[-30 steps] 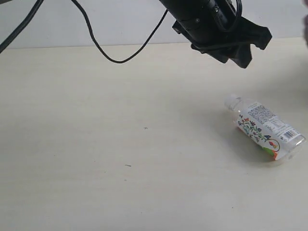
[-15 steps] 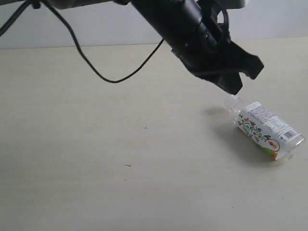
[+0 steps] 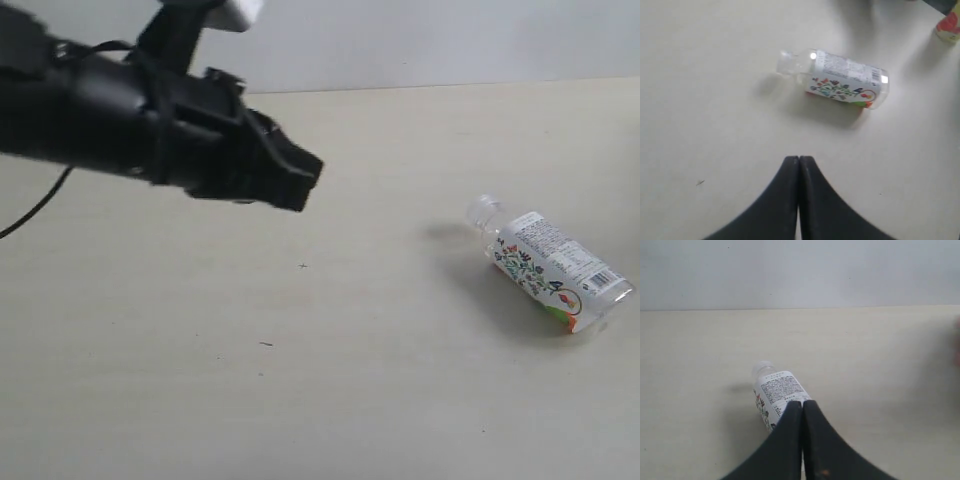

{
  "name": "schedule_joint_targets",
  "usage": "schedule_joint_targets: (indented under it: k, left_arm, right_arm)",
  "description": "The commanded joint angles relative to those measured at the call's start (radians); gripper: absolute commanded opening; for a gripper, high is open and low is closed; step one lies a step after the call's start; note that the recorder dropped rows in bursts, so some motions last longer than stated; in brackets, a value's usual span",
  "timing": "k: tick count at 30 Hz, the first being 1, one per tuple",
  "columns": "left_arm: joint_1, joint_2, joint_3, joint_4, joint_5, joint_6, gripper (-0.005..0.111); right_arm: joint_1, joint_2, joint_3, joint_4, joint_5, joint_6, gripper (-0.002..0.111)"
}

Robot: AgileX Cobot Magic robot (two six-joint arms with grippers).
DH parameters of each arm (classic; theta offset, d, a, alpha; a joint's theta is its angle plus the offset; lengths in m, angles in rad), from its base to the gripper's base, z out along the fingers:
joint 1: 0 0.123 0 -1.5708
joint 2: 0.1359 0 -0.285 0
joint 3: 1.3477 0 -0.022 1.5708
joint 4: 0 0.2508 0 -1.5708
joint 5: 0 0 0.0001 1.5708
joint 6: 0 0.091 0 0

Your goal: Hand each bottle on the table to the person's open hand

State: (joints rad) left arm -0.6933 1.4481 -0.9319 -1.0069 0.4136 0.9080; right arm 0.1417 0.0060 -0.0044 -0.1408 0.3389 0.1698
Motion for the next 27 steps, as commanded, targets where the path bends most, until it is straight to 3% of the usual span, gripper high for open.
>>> schedule_joint_targets:
  k: [1, 7, 14, 23, 27]
  left_arm:
    - [0.013, -0.191, 0.218, -0.074, -0.187, 0.068, 0.002]
    - [0.013, -0.372, 0.402, -0.126, -0.389, 0.052, 0.002]
    - [0.013, -0.492, 0.501, -0.141, -0.503, 0.025, 0.002]
    - [0.013, -0.495, 0.537, -0.141, -0.503, -0.004, 0.002]
    - [0.013, -0.495, 0.537, -0.141, -0.503, -0.004, 0.002]
  right_arm:
    - [0.004, -0.006, 0.004, 0.003, -0.008, -0.001, 0.000]
    - [0.004, -0.006, 0.004, 0.003, -0.008, -0.001, 0.000]
    - [0.004, -0.006, 0.004, 0.003, -0.008, -0.001, 0.000]
    - [0.004, -0.006, 0.004, -0.001, -0.024, -0.020, 0.000]
    - [0.004, -0.006, 0.004, -0.122, -0.269, -0.088, 0.000]
